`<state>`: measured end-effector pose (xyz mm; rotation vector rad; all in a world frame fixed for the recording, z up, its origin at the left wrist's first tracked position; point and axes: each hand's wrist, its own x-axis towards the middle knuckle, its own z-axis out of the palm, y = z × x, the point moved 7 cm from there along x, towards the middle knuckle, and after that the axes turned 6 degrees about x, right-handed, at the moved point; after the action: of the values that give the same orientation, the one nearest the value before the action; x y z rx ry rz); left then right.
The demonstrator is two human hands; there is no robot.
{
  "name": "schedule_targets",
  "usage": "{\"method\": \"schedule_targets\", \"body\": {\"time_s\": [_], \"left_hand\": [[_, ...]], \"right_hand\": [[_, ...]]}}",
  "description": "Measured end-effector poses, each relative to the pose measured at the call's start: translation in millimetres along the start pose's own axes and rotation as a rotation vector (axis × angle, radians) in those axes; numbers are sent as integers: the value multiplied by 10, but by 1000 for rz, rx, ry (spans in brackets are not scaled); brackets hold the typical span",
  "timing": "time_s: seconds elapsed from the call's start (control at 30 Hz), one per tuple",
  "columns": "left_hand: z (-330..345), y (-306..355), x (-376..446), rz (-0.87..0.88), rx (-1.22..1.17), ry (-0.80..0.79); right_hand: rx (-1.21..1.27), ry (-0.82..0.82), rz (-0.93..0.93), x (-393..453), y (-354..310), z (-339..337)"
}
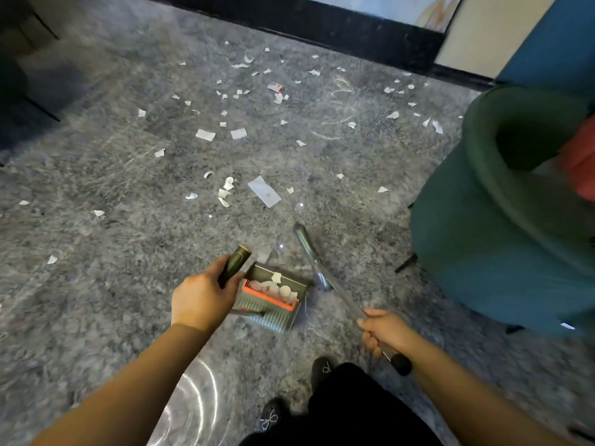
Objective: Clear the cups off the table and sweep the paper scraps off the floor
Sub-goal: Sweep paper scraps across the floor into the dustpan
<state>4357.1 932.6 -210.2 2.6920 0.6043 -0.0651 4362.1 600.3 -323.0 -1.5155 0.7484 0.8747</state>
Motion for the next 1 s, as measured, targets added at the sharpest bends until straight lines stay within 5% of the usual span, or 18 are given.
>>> {"method": "schedule_targets", "body": {"time_s": [1.0], "left_hand": [[98, 3073, 4157, 254, -19, 49]], "right_hand": [[331, 136, -53, 1974, -3746, -1431]]}}
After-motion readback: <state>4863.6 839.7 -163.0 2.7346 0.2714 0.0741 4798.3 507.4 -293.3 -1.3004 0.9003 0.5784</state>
